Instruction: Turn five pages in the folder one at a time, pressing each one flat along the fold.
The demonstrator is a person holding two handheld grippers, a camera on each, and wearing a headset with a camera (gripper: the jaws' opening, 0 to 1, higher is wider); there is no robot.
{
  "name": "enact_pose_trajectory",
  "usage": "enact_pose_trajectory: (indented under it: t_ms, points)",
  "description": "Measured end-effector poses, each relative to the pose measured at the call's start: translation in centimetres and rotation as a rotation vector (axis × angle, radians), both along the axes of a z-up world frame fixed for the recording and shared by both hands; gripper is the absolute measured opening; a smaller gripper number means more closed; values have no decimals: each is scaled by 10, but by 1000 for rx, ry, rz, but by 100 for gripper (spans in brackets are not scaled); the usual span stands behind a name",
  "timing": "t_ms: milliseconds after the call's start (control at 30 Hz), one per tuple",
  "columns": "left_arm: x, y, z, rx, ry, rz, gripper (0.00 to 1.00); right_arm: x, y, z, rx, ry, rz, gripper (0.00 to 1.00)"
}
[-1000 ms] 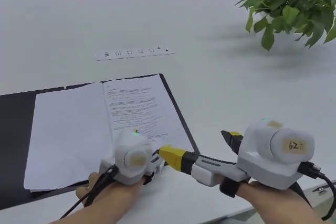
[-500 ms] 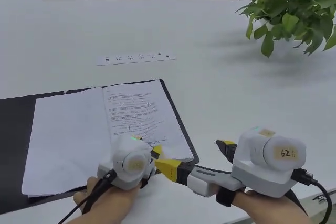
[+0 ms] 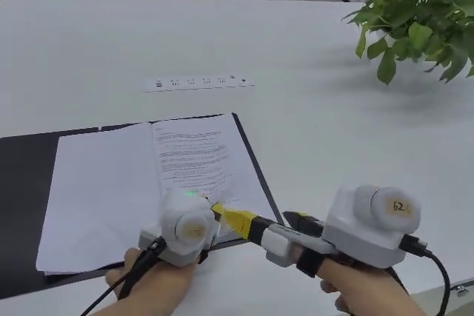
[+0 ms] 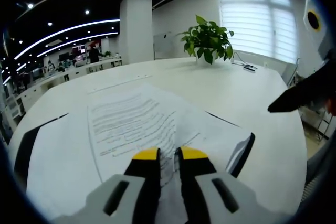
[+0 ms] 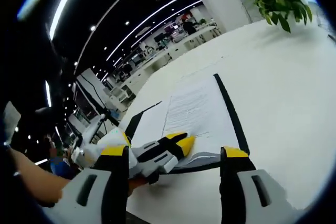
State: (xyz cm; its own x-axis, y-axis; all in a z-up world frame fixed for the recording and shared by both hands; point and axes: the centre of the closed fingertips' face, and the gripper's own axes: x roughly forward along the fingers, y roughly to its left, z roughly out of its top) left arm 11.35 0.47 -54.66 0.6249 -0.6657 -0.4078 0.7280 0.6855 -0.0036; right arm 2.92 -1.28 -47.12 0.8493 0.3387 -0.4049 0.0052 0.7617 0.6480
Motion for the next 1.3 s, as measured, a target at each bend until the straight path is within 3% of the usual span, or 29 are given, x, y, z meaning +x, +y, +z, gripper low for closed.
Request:
enact_pose_trajectory:
  t_ms: [67, 167, 233, 600, 900, 1300]
  points:
    - [0, 0, 0, -1, 1, 0, 12, 2, 2, -8, 87, 29, -33, 61]
    - [0, 0, 0, -4, 2, 1, 12, 7, 1, -14, 126, 15, -51, 55]
    - [0, 0, 0, -5, 2, 2, 12, 9, 3, -18, 192, 42, -76, 51]
    - [1, 0, -1, -11, 0, 6, 12, 16, 9, -33, 197, 61, -73, 49]
    - [1, 0, -1, -10, 0, 6, 12, 22, 0, -43, 210, 77, -127, 46]
    - [1, 0, -1, -14, 2, 10, 12, 24, -13, -59, 207, 121, -225, 27]
